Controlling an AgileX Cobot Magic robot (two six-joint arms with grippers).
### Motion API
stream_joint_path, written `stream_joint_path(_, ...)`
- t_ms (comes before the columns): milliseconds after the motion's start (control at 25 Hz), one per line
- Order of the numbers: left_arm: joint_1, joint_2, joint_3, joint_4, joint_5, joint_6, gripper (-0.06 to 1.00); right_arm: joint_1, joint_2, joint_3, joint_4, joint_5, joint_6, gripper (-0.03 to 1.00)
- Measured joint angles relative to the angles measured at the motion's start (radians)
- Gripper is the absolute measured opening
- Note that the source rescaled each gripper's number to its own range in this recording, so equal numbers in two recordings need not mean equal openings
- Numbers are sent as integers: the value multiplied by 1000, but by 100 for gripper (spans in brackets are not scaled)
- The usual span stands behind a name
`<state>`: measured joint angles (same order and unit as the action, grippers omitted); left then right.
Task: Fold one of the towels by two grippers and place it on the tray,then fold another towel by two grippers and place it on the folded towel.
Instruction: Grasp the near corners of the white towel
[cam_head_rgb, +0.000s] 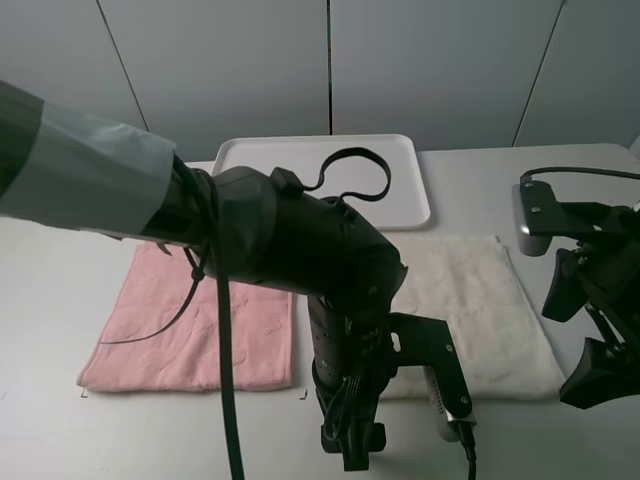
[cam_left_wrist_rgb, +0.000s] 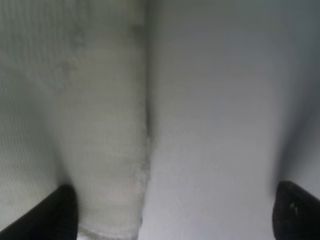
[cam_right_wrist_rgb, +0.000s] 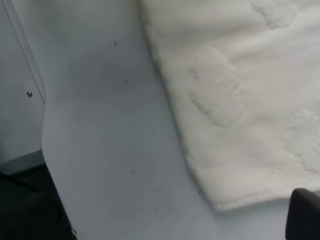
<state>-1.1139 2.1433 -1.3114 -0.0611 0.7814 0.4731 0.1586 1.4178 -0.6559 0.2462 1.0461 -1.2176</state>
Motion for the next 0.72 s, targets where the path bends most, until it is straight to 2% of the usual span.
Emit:
stream_joint_path(120,0,1,-2,0,2,0,100,0,0,70,0,-39,-66,100)
stream_joint_path(280,0,6,-20,0,24,0,100,0,0,160,0,-167,-112,100)
stream_joint_path(480,0,10,-30,0,29,0,100,0,0,216,0,-259,-207,100)
stream_joint_path(720,0,10,-36,-2,32,0,100,0,0,247,-2,-369,-247,100)
